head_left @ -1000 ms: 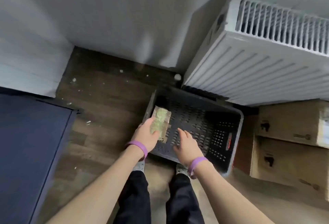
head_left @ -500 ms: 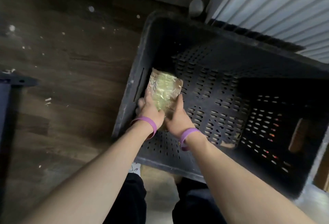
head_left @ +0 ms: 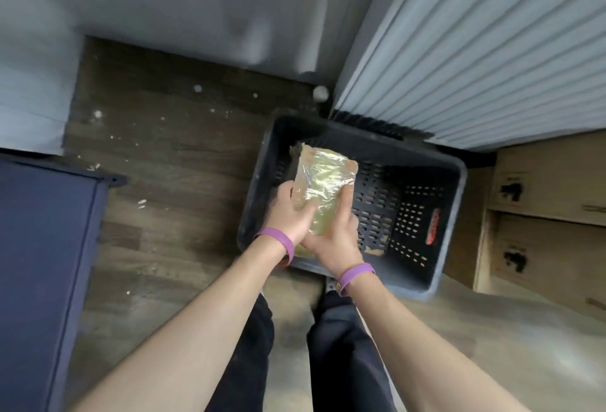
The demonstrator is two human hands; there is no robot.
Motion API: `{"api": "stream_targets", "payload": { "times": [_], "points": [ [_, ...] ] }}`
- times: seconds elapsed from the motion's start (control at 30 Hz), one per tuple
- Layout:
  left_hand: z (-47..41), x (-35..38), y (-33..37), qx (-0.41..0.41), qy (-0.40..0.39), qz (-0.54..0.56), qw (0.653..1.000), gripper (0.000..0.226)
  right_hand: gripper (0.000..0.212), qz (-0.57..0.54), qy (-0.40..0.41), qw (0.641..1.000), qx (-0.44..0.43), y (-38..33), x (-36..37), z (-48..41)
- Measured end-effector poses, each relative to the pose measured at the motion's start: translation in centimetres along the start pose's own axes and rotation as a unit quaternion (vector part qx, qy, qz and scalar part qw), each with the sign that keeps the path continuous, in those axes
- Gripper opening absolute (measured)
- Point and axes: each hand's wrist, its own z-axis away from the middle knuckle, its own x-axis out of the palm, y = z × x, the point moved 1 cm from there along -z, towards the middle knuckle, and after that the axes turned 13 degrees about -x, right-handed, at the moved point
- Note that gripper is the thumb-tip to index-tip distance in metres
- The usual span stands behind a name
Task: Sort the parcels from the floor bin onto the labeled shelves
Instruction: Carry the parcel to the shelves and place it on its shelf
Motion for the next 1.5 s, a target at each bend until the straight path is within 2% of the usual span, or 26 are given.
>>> {"api": "stream_targets", "payload": {
  "times": [0.17,0.33,0.43,0.5,0.6,0.8,0.9,1.07,1.17,1.27,1.4,1.5],
  "points": [
    [15.1,-5.1,6.1,0.064,-0.004,0.038,0.997,0.026,0.126,0.055,0.082,0.995,-0.023,-12.4,-5.3,9.8],
    [27.7,-9.9,9.3,0.13,-0.031,0.036,0.99,0.034,0.125,0.08,0.13,0.987,-0.056,-21.9,-10.6,17.7],
    [32.1,-12.4,10.3,0.176,0.035,0.036,0.983,0.034,0.121,0.001,0.097,0.989,-0.116,-25.0,-13.9,20.8],
    [34.7,-14.3,11.0,0.162,0.08,0.077,0.981,0.036,0.118,-0.076,0.05,0.983,-0.157,-26.6,-16.0,22.7],
    [37.9,-15.9,11.6,0.163,0.07,0.096,0.98,0.044,0.121,-0.118,0.0,0.974,-0.193,-28.8,-17.7,25.2],
    [41.3,-17.8,12.1,0.165,0.088,0.166,0.968,0.057,0.117,-0.17,-0.066,0.956,-0.229,-30.7,-18.3,27.2],
    [42.3,-18.6,11.7,0.192,0.117,0.181,0.957,0.043,0.102,-0.123,-0.084,0.954,-0.261,-30.9,-18.6,26.9],
    [43.4,-18.8,11.4,0.231,0.148,0.184,0.944,0.038,0.067,-0.133,-0.035,0.952,-0.273,-31.8,-18.6,26.8],
    [43.7,-19.1,11.6,0.248,0.157,0.174,0.94,0.041,0.069,-0.102,-0.006,0.948,-0.302,-32.5,-18.4,26.5],
    [44.0,-19.5,11.8,0.257,0.155,0.165,0.939,0.043,0.065,-0.132,-0.011,0.942,-0.307,-33.1,-18.2,26.3],
    [44.1,-21.1,12.5,0.282,0.167,0.187,0.926,0.03,0.052,-0.184,-0.012,0.938,-0.295,-34.4,-18.5,26.4],
    [44.4,-22.1,13.3,0.288,0.152,0.214,0.921,0.021,0.045,-0.2,0.023,0.944,-0.263,-35.1,-18.5,26.3]
  ]
}}
